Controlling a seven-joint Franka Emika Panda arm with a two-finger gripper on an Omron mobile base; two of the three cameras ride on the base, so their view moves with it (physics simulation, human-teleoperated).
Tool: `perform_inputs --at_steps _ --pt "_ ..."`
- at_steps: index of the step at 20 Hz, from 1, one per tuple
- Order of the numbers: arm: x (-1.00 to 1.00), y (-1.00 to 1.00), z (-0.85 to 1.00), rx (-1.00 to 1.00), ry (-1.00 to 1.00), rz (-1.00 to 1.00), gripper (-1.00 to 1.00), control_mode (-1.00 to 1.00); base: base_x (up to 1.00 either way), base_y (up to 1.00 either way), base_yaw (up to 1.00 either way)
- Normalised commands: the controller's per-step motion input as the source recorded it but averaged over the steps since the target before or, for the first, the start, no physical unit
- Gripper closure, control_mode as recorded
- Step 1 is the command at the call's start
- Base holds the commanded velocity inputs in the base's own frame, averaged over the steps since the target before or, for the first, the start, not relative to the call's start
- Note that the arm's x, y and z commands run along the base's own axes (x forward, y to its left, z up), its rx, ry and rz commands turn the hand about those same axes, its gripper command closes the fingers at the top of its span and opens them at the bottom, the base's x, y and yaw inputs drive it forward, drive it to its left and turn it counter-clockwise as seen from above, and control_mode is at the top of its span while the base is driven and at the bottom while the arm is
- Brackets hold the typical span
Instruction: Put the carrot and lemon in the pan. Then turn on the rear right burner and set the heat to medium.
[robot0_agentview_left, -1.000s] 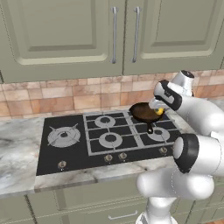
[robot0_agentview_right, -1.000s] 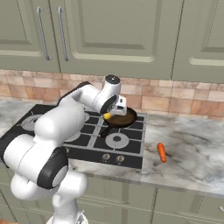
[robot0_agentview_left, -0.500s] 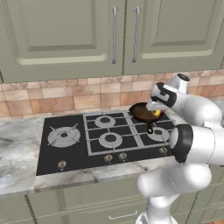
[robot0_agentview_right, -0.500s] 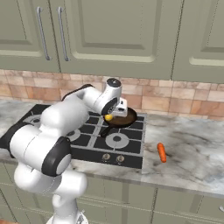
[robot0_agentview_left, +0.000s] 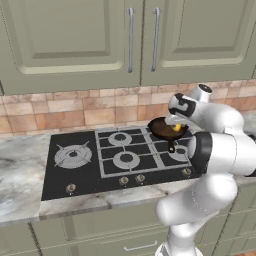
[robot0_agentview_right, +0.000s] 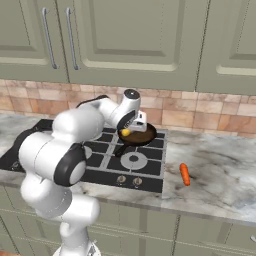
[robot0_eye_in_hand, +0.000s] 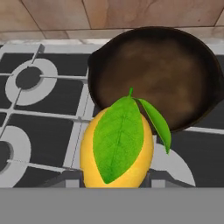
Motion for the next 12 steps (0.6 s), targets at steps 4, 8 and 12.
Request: perform_inputs --at_steps 4,8,12 --pt "0.17 -0.08 -0.14 0.00 0.00 0.00 1.00 -1.00 0.00 0.00 0.00" --pt "0.22 -0.06 -0.17 0.00 0.00 0.00 1.00 -1.00 0.00 0.00 0.00" --pt "0.28 -0.04 -0.13 0.00 0.00 0.00 1.00 -1.00 0.00 0.00 0.00"
